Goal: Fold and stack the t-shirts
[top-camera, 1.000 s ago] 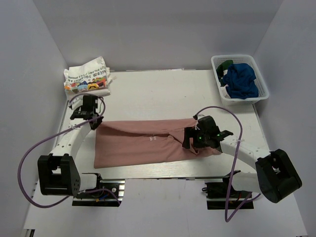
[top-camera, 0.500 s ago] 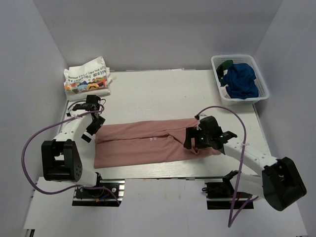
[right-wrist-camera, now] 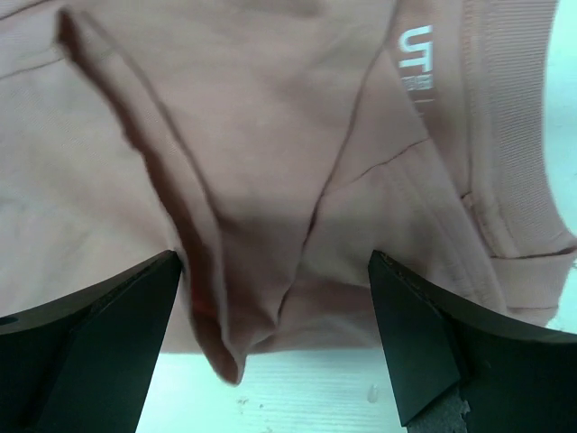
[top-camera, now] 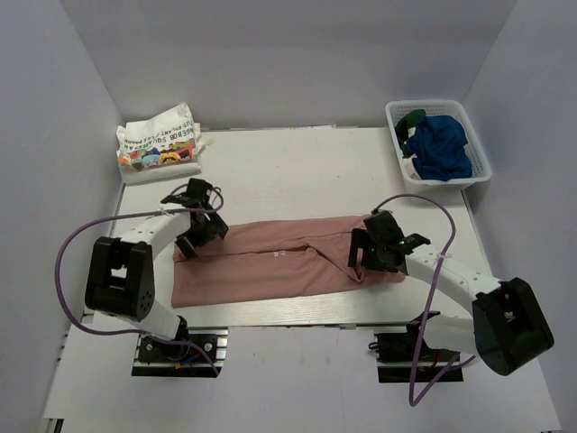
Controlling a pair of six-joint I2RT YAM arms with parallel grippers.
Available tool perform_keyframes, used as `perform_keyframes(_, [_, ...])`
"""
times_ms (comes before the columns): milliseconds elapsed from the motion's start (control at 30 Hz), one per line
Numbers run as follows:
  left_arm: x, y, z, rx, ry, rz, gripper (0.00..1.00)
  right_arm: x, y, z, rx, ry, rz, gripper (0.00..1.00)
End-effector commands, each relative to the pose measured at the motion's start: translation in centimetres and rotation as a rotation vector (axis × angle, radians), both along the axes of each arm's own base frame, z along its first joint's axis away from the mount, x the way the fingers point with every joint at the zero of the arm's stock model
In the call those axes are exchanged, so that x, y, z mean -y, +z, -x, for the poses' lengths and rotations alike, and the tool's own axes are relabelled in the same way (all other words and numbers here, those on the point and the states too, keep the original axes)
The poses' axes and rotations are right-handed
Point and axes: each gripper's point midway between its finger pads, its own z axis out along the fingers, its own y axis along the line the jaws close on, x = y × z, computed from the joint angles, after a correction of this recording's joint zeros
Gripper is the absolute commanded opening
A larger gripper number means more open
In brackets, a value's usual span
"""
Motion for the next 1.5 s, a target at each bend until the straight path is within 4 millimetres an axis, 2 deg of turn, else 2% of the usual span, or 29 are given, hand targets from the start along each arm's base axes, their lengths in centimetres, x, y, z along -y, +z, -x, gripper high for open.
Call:
perform_keyframes(0, [1.2, -2.4, 2.2, -0.073, -0.076, 0.007, 1.0, -0.4, 1.7, -2.6, 0.064, -0.071, -0.014, 0.91])
perform_keyframes(133, [1.2, -4.8, 4.5, -0.162, -0.093, -0.011, 1.0, -5.5, 4.9, -3.7, 0.159, 0.189, -0.201, 0.91])
perform_keyframes(200, [1.1, -5.3, 5.0, -0.17, -0.084, -0.01, 1.0, -6.3, 5.8, -3.9, 0.201, 0.267, -0.223, 0.91])
perform_keyframes(267, [0.8, -6.0, 5.6, -0.187, -0.072, -0.02, 1.0, -6.2, 6.1, -4.0, 0.229, 0.296, -0.205, 0.91])
perform_keyframes(333, [0.8, -6.0, 5.4, -0.178, -0.072, -0.019, 1.0, -6.3, 6.6, -4.5, 0.277, 0.333, -0.195, 0.91])
perform_keyframes(433, [0.8, -6.4, 5.6, -0.196, -0.072, -0.022, 1.0, -6.7, 5.7, -4.6, 0.266, 0.369, -0.195, 0.91])
perform_keyframes(600, [1.0, -6.0, 4.8, -0.188, -0.072, -0.02, 1.0, -7.9, 4.1, -6.1, 0.237, 0.385, -0.198, 0.91])
perform_keyframes(667, [0.8, -6.0, 4.8, -0.196, -0.07, -0.031, 1.0, -8.3, 3.7, -5.8, 0.221, 0.408, -0.219, 0.91])
perform_keyframes(700, [0.8, -6.0, 4.8, -0.196, -0.07, -0.031, 1.0, -8.3, 2.4, -5.5, 0.186, 0.412, -0.221, 0.85])
perform_keyframes(767, [0.8, -6.0, 4.8, -0.196, -0.07, -0.031, 1.0, -8.2, 1.9, -5.4, 0.175, 0.402, -0.21, 0.75])
perform_keyframes(800, [1.0, -5.9, 4.2, -0.183, -0.07, -0.029, 1.0, -8.2, 1.7, -5.4, 0.172, 0.402, -0.208, 0.64])
perform_keyframes(833, [1.0, -5.9, 4.2, -0.183, -0.07, -0.029, 1.0, -8.1, 1.2, -5.2, 0.158, 0.399, -0.205, 0.48])
perform_keyframes(900, [1.0, -5.9, 4.2, -0.183, -0.07, -0.029, 1.0, -8.5, 1.6, -5.7, 0.184, 0.402, -0.218, 0.24])
perform_keyframes(967, [1.0, -5.9, 4.0, -0.174, -0.07, -0.027, 1.0, -8.6, 1.9, -5.7, 0.184, 0.404, -0.22, 0.09])
perform_keyframes(1033, [0.9, -5.9, 3.7, -0.171, -0.068, -0.037, 1.0, -8.7, 2.3, -5.6, 0.19, 0.411, -0.231, 0.0])
perform_keyframes(1133, [0.7, -5.9, 3.7, -0.17, -0.066, -0.046, 1.0, -9.5, 3.3, -4.6, 0.197, 0.459, -0.281, 0.0])
perform_keyframes(1267, [0.8, -5.7, 3.3, -0.161, -0.066, -0.044, 1.0, -10.0, 3.7, -1.7, 0.151, 0.528, -0.335, 0.0])
perform_keyframes(1300, [0.8, -5.7, 3.3, -0.161, -0.066, -0.044, 1.0, -10.2, 3.2, -0.6, 0.124, 0.549, -0.35, 0.0])
perform_keyframes(1467, [0.6, -6.0, 3.4, -0.168, -0.064, -0.055, 1.0, -11.1, 2.5, 2.0, 0.084, 0.615, -0.369, 0.0])
